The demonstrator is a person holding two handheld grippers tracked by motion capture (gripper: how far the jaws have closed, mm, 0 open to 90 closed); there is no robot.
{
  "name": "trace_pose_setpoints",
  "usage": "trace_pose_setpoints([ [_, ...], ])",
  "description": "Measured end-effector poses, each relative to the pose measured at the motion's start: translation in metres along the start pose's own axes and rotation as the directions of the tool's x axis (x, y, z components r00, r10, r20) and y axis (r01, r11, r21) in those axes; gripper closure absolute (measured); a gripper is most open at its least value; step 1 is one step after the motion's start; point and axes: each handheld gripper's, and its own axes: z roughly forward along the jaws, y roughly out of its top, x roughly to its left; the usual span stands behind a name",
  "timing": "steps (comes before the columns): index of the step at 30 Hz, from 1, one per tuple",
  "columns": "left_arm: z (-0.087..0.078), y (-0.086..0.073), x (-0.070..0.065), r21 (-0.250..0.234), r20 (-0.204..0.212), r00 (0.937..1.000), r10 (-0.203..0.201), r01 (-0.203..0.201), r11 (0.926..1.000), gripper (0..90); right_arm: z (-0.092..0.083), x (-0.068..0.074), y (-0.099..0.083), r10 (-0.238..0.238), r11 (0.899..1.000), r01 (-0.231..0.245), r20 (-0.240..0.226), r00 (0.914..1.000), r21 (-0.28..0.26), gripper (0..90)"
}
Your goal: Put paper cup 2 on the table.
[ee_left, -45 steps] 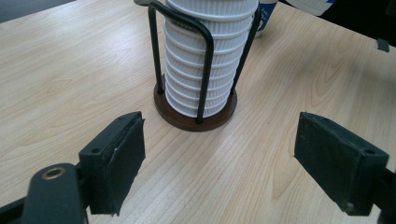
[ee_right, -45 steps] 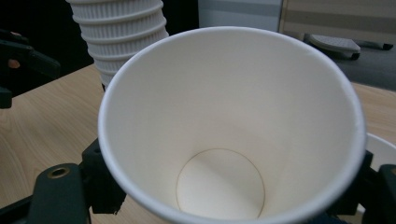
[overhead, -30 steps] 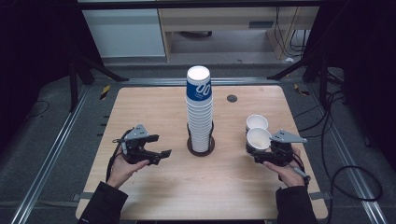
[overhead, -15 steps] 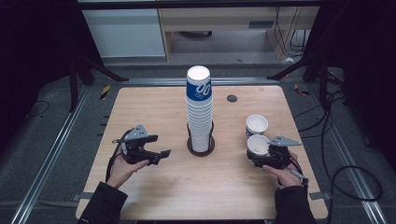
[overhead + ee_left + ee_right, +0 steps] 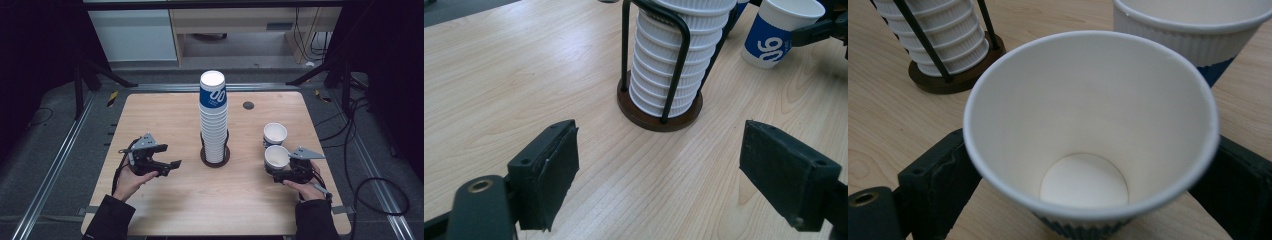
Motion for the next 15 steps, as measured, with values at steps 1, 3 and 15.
trace_pose_setpoints([
  [1, 0.0, 0.0, 0.0, -0.001, 0.0, 1.0, -0.002, 0.002, 1.0, 15.5, -0.003, 0.001, -0.002, 0.005, 1.0, -0.005, -0.001, 1.0, -0.006, 5.5],
  [3, -0.001, -0.001, 0.001, 0.003, 0.0, 1.0, -0.005, 0.005, 1.0, 15.2, -0.01, 0.002, -0.007, 0.009, 1.0, -0.009, 0.003, 1.0, -0.009, 5.2],
  [15, 0.0, -0.012, 0.008, 0.049, -0.03, 0.9994, -0.019, 0.02, 0.9986, 14.0, -0.04, 0.002, -0.034, 0.049, 0.998, -0.053, 0.105, 0.9932, 0.036, 3.3],
])
